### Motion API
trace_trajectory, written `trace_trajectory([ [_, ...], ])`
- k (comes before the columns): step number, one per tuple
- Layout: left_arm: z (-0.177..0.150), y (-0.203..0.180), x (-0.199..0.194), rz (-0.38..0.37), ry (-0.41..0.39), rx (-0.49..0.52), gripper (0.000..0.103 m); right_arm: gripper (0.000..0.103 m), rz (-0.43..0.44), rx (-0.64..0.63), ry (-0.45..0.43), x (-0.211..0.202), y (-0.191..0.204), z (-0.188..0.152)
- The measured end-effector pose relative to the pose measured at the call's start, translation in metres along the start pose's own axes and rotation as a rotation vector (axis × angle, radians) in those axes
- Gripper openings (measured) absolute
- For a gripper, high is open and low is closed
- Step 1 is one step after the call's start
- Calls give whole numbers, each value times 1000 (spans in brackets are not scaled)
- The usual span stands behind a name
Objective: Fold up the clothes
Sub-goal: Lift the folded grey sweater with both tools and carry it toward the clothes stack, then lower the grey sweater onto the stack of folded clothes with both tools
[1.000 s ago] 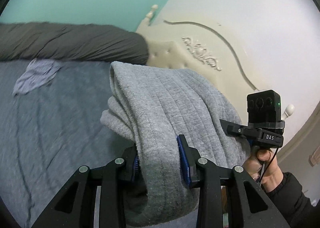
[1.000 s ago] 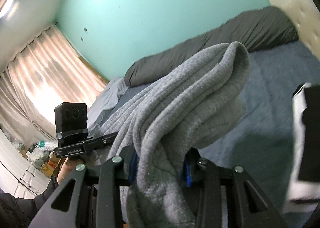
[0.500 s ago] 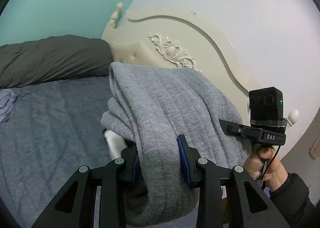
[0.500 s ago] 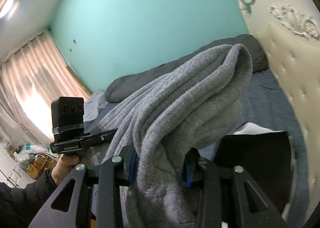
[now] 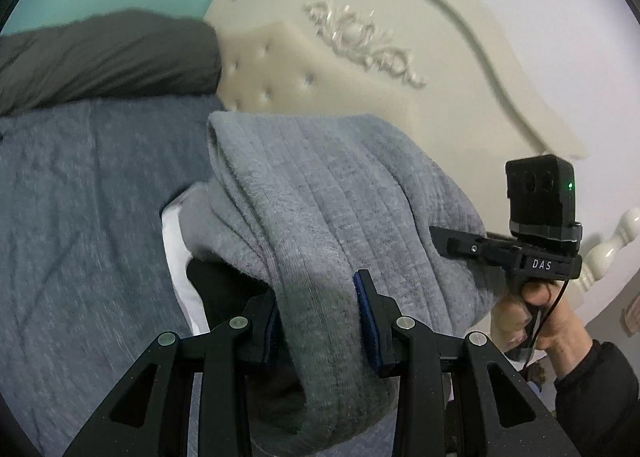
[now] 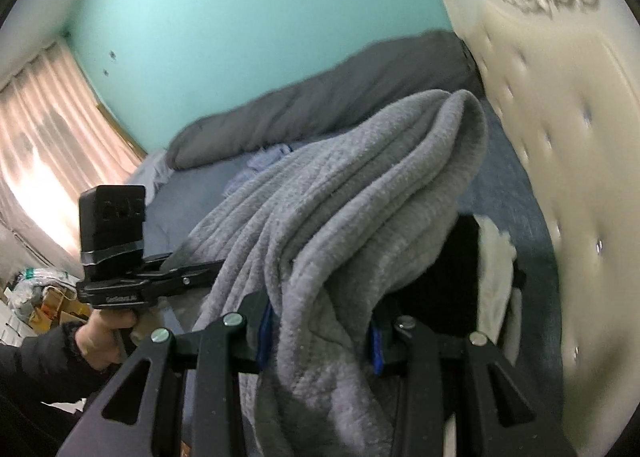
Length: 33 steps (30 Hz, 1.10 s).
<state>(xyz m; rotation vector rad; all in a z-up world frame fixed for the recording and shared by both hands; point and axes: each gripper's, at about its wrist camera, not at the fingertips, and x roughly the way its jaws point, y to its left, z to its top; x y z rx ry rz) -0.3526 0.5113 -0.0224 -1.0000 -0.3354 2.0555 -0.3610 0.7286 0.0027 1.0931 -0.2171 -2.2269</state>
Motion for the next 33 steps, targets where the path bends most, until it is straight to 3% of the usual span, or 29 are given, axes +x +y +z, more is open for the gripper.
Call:
trace_trajectory([
  [6,-24,3,21,-4,27,-13,37,44,-29,56,1,2,-25,-14],
  [16,-26,-15,21,-14,40,-16,36,49,-101,129,-13,-12,-36,-20],
  [20,-23,-12,26,-7,48,-26,37,61,-195,154,-40,-25,-26,-23],
  [24,-24,-10,26,0,46,-34,38,64,-324,180,-101,-46,-11,-28],
  [27,-26,-13,28,17,48,-27,38,63,-412,123,-197,-66,20,-27],
  [29,-26,-14,28,22,49,-26,39,61,-436,102,-253,-76,41,-24],
  [31,-26,-13,29,25,50,-27,39,40,-407,79,-260,-73,51,-20],
  [32,-24,-13,29,27,51,-27,39,36,-385,65,-242,-67,54,-18],
  [33,-24,-12,29,30,52,-27,39,25,-383,49,-213,-58,58,-16],
])
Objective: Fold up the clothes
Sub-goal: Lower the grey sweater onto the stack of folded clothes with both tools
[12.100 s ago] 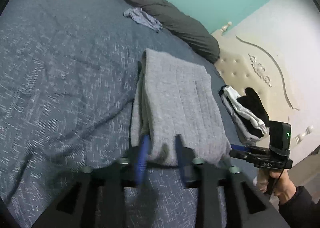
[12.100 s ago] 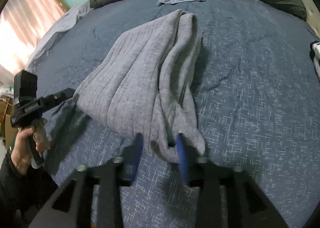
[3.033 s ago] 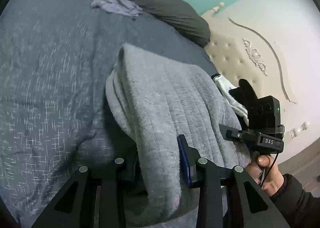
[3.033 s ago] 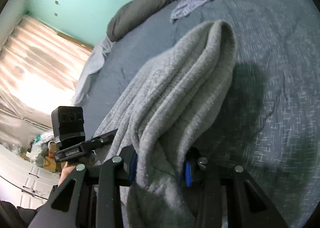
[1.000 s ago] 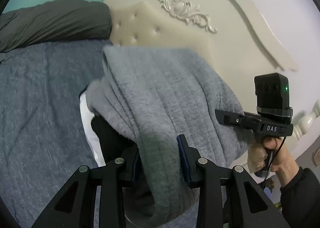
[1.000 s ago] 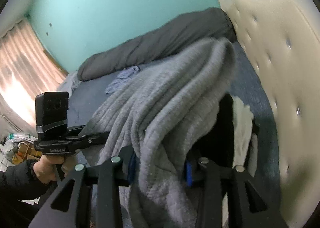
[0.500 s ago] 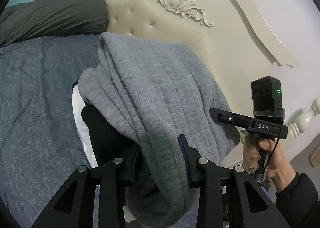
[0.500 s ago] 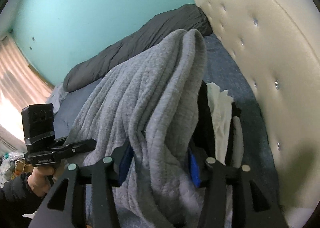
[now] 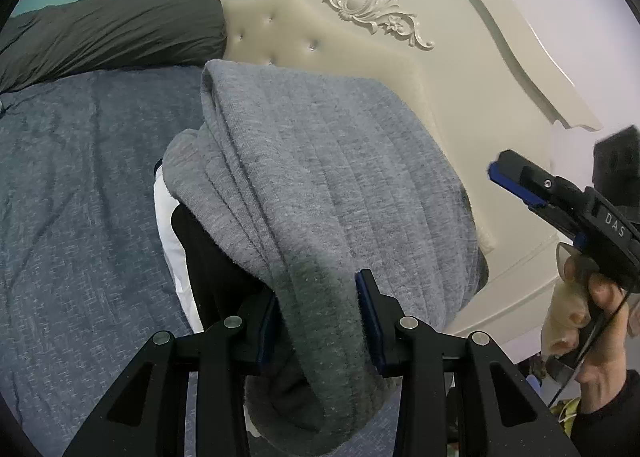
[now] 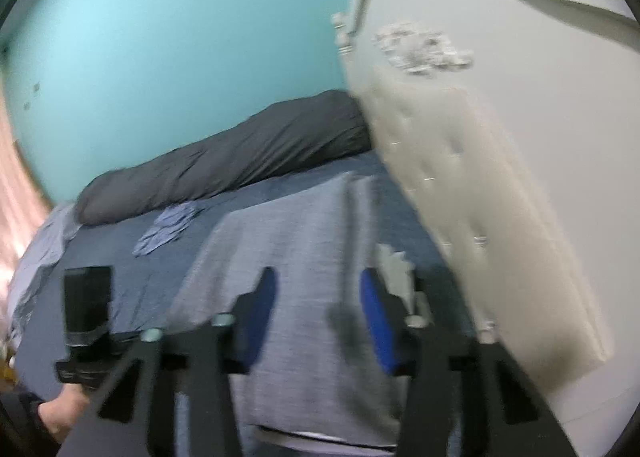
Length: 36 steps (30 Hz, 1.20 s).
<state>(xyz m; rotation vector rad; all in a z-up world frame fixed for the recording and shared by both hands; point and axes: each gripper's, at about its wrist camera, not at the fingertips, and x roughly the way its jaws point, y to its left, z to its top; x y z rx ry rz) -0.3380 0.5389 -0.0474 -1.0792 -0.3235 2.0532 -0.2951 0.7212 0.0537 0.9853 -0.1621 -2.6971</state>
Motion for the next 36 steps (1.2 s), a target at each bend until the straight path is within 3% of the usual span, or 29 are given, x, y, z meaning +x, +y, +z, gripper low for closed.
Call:
trace_trajectory([
  [1,0,0,0,3,1,0,39,16,-6,-14,30,10,3,-2],
  [4,-1,1,-4,13,3,-1,39,9,-44,7,98,34,0,-12],
  [7,-4,1,-18,32,-9,9,42,8,-58,46,101,44,-11,-16],
  [10,-4,0,-46,67,-82,48,42,8,-71,63,90,48,-17,-15],
  [14,5,-19,-54,74,-112,147,42,8,-67,70,103,53,-20,-15],
  [17,12,-30,-34,78,-66,207,42,8,-77,68,120,59,-23,-16],
  [23,-6,-23,-11,115,4,215,39,7,-73,90,143,73,-38,-22],
  [36,-11,-17,3,135,15,220,37,6,-82,96,167,95,-44,-39],
])
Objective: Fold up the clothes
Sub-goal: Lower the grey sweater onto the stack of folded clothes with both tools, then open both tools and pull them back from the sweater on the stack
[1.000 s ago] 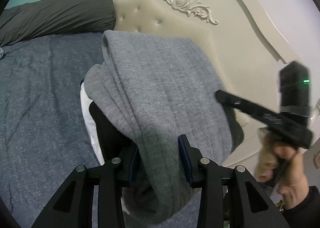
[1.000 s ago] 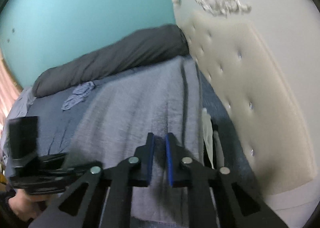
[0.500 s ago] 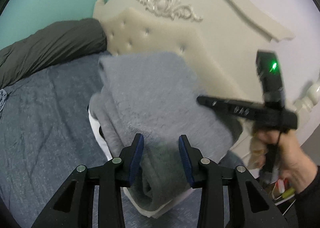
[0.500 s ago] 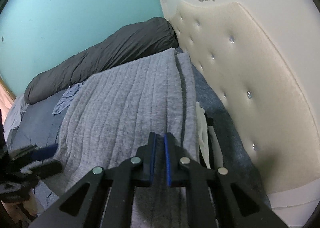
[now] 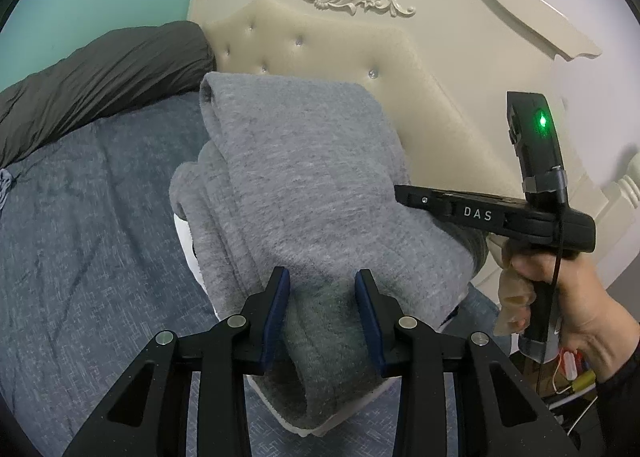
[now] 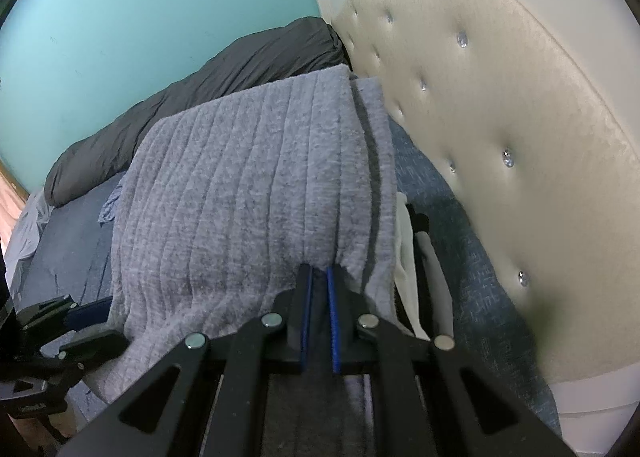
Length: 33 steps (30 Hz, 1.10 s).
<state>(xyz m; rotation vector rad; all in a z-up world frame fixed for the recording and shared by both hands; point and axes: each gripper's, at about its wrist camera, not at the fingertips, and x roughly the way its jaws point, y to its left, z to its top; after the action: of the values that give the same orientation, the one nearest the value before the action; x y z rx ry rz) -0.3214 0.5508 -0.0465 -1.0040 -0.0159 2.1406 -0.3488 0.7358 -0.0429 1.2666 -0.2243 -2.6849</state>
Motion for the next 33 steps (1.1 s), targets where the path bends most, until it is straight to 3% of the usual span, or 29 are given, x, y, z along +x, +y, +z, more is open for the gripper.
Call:
trace_trajectory([
  [4,3,-3,-4,12,-10,15,37,6,45,30,-16,-19,-1,12],
  [8,3,-2,-7,20,-16,23,37,6,103,43,-98,-46,5,30],
  [12,-2,0,-6,14,-22,8,37,6,118,0,-69,-42,25,56],
  [19,-4,-1,-7,10,-18,15,37,3,22,28,60,3,25,83],
  [28,-3,2,-4,-4,-26,22,36,0,-24,86,127,51,0,78],
  [33,0,-1,-2,-4,-22,28,36,0,-72,44,138,43,6,79],
])
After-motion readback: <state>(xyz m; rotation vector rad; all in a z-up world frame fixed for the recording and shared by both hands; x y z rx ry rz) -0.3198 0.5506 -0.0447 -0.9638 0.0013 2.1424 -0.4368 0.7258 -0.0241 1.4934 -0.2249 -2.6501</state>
